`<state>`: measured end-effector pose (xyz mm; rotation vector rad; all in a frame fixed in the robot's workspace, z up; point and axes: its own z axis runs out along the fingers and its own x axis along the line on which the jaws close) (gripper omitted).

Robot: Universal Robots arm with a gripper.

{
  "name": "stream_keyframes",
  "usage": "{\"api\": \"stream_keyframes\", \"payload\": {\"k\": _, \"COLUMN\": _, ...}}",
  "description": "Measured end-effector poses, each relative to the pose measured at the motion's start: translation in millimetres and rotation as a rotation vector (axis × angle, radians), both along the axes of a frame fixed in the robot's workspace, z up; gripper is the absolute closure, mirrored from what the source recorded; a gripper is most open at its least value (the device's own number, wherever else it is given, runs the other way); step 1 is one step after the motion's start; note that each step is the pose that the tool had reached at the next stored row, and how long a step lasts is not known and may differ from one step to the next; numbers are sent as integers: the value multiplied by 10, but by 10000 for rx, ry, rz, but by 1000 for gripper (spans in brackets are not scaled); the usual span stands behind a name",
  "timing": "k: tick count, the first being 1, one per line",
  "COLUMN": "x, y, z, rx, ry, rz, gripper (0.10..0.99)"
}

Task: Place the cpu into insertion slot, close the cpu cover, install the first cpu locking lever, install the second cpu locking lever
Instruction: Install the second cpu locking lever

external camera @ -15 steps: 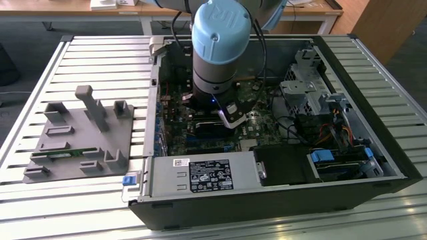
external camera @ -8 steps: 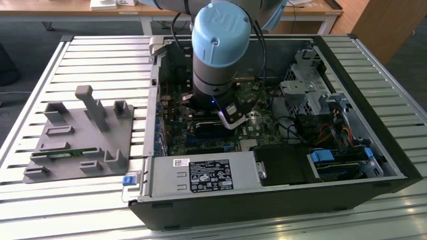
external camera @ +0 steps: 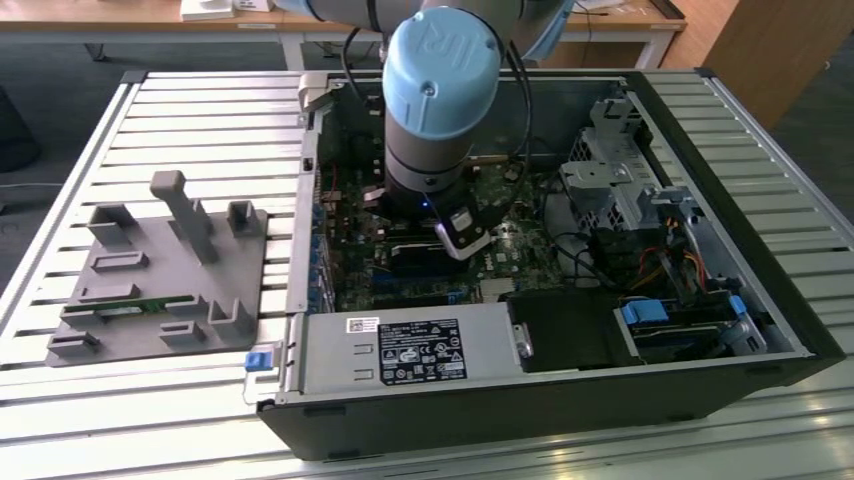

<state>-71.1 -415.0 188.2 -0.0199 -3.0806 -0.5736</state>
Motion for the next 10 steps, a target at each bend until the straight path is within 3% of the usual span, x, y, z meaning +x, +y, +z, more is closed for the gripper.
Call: {"api": "stream_keyframes", "payload": {"k": 10, "x": -15, "y": 24, "z": -11, "rx": 144, "ry": 0, "rz": 0, "gripper": 980}}
